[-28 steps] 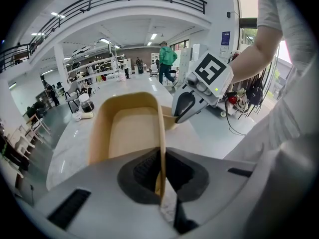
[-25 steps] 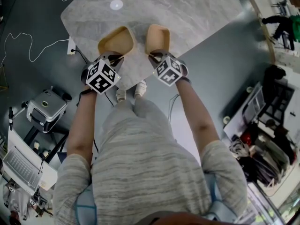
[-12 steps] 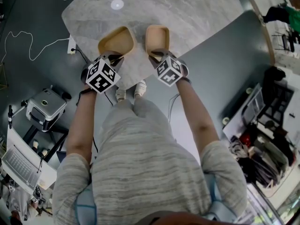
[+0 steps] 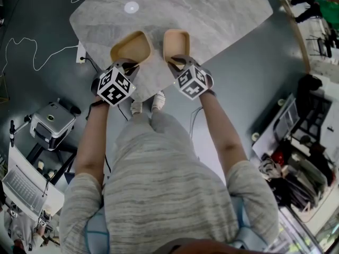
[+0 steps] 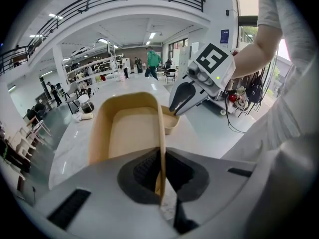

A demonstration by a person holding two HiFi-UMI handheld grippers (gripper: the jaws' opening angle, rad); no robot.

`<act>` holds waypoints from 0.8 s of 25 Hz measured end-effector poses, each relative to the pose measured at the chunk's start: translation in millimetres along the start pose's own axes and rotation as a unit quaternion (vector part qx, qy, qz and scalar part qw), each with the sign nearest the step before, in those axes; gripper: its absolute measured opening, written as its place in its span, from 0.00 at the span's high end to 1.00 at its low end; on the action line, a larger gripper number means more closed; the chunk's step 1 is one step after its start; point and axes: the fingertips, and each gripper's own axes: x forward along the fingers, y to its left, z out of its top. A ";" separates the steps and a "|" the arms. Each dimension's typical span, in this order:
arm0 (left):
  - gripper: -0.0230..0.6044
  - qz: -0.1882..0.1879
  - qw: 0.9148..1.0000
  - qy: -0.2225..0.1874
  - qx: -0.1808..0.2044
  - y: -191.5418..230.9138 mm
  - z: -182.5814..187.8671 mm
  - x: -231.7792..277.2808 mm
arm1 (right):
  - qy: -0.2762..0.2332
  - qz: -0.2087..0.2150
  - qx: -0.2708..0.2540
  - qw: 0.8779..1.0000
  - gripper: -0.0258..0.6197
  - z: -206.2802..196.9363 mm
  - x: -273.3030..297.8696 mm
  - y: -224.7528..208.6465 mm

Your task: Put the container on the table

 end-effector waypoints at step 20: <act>0.96 0.003 1.000 0.006 0.006 -0.9 0.8 -1.5 | -0.144 -0.070 0.105 0.981 0.90 43.5 -71.8 -8.1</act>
